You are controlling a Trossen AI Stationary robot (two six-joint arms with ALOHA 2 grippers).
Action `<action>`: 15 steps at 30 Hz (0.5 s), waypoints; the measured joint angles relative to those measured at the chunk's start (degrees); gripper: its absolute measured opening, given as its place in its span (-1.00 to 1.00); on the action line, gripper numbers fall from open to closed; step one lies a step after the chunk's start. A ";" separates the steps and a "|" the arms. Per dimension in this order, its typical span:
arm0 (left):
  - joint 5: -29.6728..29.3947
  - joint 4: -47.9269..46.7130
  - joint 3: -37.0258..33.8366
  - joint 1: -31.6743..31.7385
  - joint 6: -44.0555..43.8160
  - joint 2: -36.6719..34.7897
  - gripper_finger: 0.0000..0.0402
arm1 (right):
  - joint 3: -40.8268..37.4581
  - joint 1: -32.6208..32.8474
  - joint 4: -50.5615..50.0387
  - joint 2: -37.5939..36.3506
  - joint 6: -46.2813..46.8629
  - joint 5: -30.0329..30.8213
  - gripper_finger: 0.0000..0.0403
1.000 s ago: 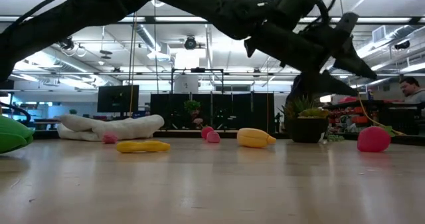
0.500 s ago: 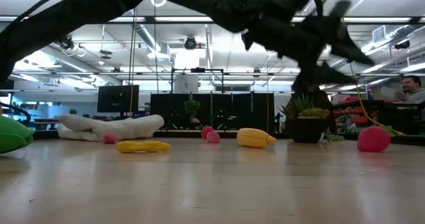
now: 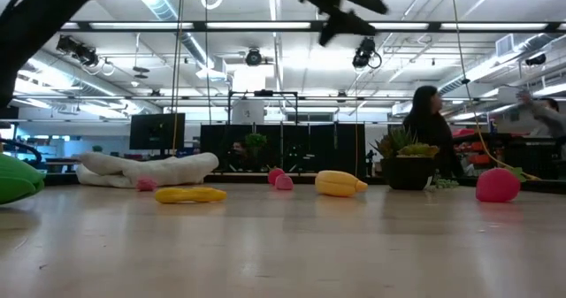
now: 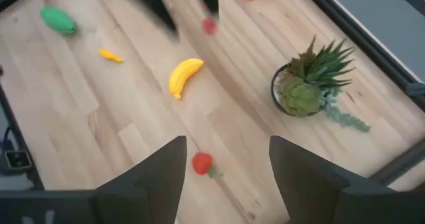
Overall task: Pick and placing Produce into tupperware
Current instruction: Put the bottom strawberry into the white bin
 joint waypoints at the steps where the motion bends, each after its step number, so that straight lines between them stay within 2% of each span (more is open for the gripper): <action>1: -0.07 -2.37 -0.01 0.75 0.61 -2.00 0.03 | -0.42 0.83 0.10 0.00 -1.19 -0.18 0.11; 5: -0.05 -9.58 0.00 3.14 2.96 -9.45 -0.02 | -5.77 4.66 0.05 0.36 -9.12 -2.98 0.11; 10: -0.29 -14.24 0.00 5.29 3.40 -17.74 -0.05 | -19.48 9.13 1.21 0.35 -12.50 -4.41 0.11; 12: -0.31 -14.98 0.00 5.93 3.53 -21.02 -0.05 | -26.05 10.53 4.01 0.42 -12.53 -5.70 0.11; 15: -0.42 -15.04 0.00 6.67 3.60 -25.22 -0.03 | -35.34 12.46 13.53 0.42 -12.70 -7.47 0.11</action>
